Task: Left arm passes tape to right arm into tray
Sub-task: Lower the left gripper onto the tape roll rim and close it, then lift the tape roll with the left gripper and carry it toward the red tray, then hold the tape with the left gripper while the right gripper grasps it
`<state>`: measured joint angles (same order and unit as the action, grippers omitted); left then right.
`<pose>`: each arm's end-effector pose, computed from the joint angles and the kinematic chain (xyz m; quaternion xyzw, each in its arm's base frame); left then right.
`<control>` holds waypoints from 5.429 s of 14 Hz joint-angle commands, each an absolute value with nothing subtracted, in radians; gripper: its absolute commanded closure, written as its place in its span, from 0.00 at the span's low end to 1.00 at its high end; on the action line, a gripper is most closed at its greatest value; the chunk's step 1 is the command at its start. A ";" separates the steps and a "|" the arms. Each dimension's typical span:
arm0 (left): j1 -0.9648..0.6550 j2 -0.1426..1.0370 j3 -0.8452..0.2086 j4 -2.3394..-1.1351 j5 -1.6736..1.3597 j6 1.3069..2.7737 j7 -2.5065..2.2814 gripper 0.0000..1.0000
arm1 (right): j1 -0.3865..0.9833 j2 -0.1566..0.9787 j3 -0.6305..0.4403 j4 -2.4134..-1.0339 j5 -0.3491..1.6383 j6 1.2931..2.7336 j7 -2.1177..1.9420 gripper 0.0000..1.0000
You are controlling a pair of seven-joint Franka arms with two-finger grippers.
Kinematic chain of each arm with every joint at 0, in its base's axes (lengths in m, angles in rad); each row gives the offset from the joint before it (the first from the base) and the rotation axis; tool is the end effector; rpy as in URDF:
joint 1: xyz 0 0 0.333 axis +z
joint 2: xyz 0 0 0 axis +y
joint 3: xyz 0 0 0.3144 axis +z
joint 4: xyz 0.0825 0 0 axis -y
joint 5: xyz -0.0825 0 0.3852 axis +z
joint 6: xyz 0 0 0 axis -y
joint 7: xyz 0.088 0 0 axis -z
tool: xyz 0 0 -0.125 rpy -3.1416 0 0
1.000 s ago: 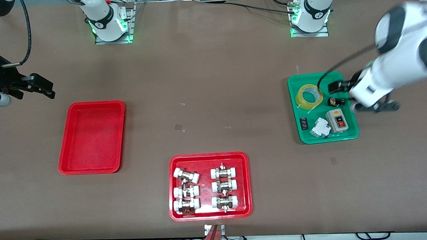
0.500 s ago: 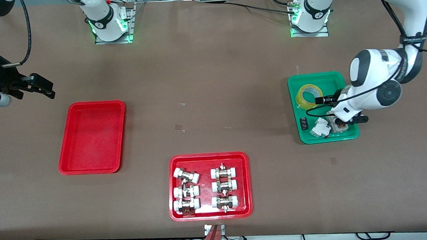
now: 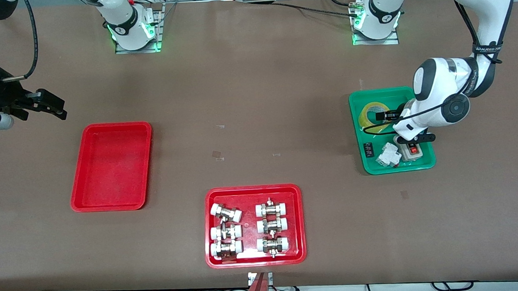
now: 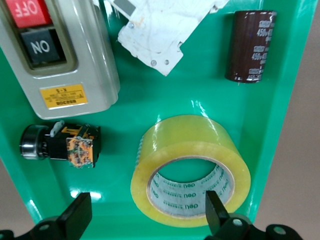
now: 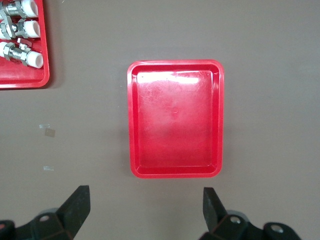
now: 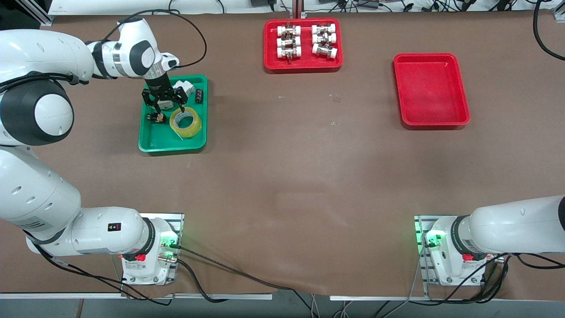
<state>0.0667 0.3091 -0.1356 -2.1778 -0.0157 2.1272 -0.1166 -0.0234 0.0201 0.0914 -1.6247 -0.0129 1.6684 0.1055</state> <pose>0.5116 -0.0382 0.2056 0.9833 0.0282 -0.1793 0.0101 0.5688 0.0368 0.5766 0.9997 -0.0182 0.0123 0.0045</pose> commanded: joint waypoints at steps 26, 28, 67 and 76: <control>0.077 0.278 -0.143 -2.293 0.055 2.249 -0.150 0.87 | -0.023 0.014 0.094 -1.624 -0.015 1.658 0.095 0.00; 0.099 0.276 -0.143 -2.293 0.055 2.249 -0.150 0.99 | -0.023 0.014 0.094 -1.624 -0.015 1.658 0.095 0.00; -0.405 0.678 -0.325 -1.325 -0.661 2.331 -1.015 1.00 | 0.058 0.228 0.097 -1.594 0.611 1.754 -0.012 0.00; -0.477 0.726 -0.324 -1.316 -0.669 2.589 -1.233 1.00 | 0.221 0.465 0.095 -1.485 0.742 2.037 -0.168 0.00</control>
